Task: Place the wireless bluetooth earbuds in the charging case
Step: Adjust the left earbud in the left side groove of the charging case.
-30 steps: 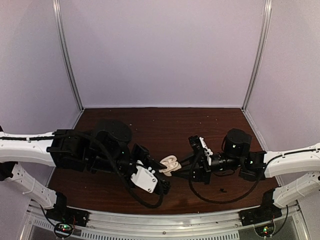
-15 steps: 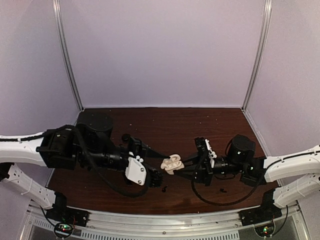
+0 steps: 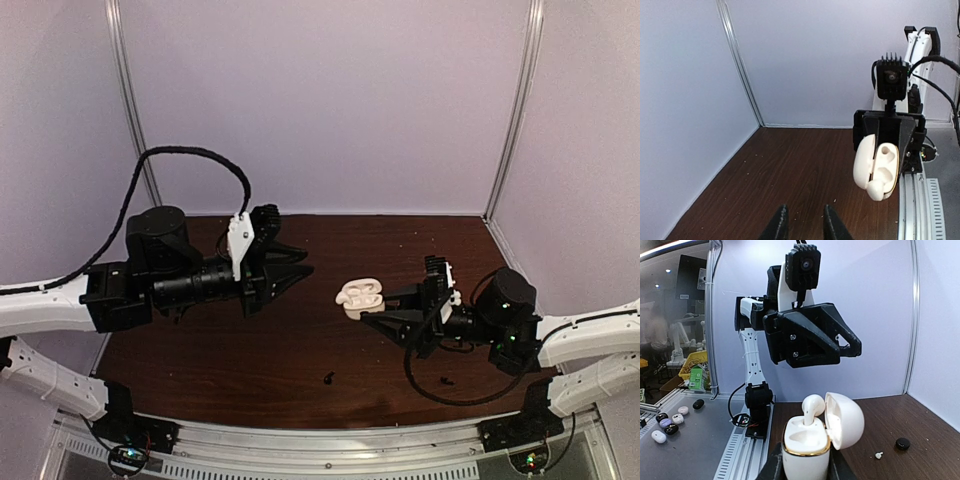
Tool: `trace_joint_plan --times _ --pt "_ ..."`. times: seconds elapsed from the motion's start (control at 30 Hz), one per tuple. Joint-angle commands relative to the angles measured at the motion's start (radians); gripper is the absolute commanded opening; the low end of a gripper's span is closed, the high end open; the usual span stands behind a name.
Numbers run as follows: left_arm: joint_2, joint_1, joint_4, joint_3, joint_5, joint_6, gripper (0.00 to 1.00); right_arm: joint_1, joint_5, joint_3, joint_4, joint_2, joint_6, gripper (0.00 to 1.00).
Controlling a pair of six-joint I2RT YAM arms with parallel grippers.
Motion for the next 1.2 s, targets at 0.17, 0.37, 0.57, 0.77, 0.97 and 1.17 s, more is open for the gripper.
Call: trace_joint_plan --times 0.17,0.37,0.57,0.77,0.97,1.17 --pt "0.135 0.012 0.118 0.06 0.056 -0.354 0.22 -0.004 0.122 0.023 0.07 -0.024 -0.033 0.0" --pt "0.164 0.019 0.148 0.07 0.109 -0.379 0.2 -0.003 0.119 0.027 0.081 -0.008 -0.041 0.0" --pt "0.162 0.019 0.173 0.067 0.125 -0.378 0.19 -0.003 0.106 0.028 0.076 0.0 -0.042 0.0" --pt "0.163 0.019 0.187 0.063 0.204 -0.358 0.17 -0.004 0.125 0.023 0.075 0.002 -0.041 0.0" --pt "0.166 0.019 0.188 0.067 0.261 -0.342 0.13 -0.004 0.146 0.023 0.074 0.003 -0.036 0.0" --pt "0.177 0.018 0.168 0.085 0.259 -0.331 0.12 -0.004 0.15 0.022 0.068 0.007 -0.037 0.0"
